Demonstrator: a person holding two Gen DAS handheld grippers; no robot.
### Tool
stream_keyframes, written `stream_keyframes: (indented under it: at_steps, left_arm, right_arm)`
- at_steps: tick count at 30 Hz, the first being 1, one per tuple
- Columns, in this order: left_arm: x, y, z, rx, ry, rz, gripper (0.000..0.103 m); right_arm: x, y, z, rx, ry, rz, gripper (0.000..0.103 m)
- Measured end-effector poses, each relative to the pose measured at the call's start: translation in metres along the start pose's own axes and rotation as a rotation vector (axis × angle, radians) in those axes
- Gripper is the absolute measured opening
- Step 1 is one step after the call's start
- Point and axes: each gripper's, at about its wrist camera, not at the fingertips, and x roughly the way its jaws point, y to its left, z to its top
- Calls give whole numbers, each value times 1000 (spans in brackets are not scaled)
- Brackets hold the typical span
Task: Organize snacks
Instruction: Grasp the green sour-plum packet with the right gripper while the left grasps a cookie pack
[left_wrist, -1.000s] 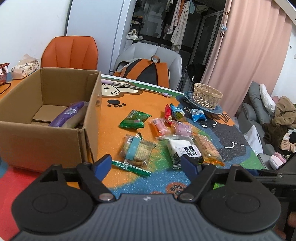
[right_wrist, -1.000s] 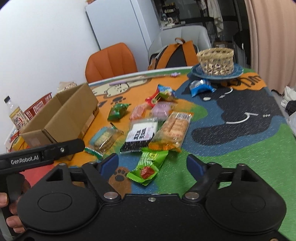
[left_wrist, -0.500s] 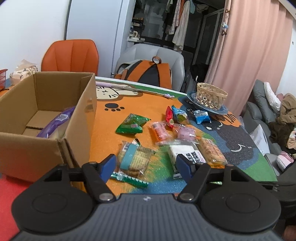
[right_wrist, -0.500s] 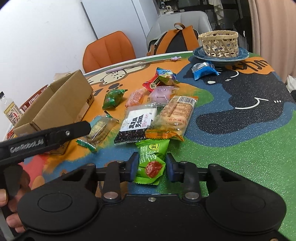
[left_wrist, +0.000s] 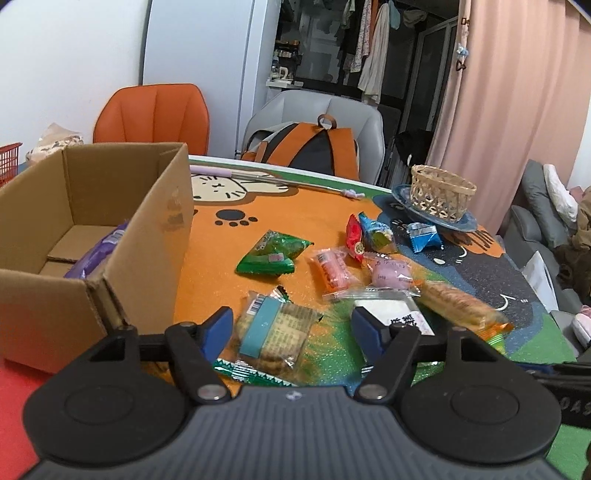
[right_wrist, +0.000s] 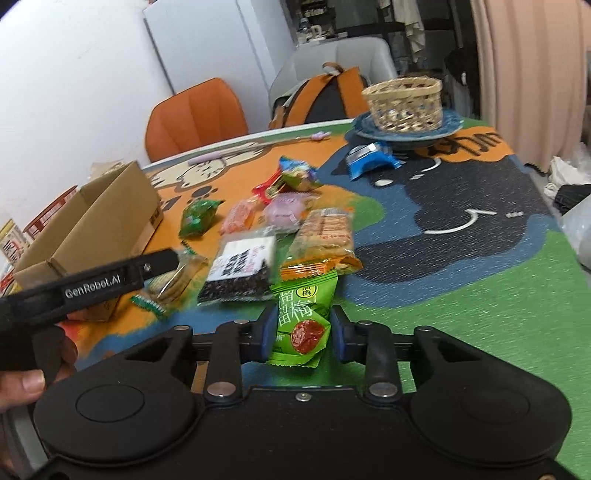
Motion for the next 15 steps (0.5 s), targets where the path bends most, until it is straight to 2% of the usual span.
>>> stream_keyframes:
  at_steps: [5,8,12,15]
  left_arm:
    - [9,-1,-4,0,11,13,71]
    - [13,-3,-7,18,7,47,71]
    - [21,4,-12,-4,58,56,71]
    - [19,6,-16,10,49,51,68]
  right_arm:
    - [-4,-7,0,15,-13,-27,31]
    - [-3,-9,-2,20,-11,-35,31]
    - [-2,-8,-3,19,-5,-37,31]
    - [-1,-6,-6,12,-1,-38,31]
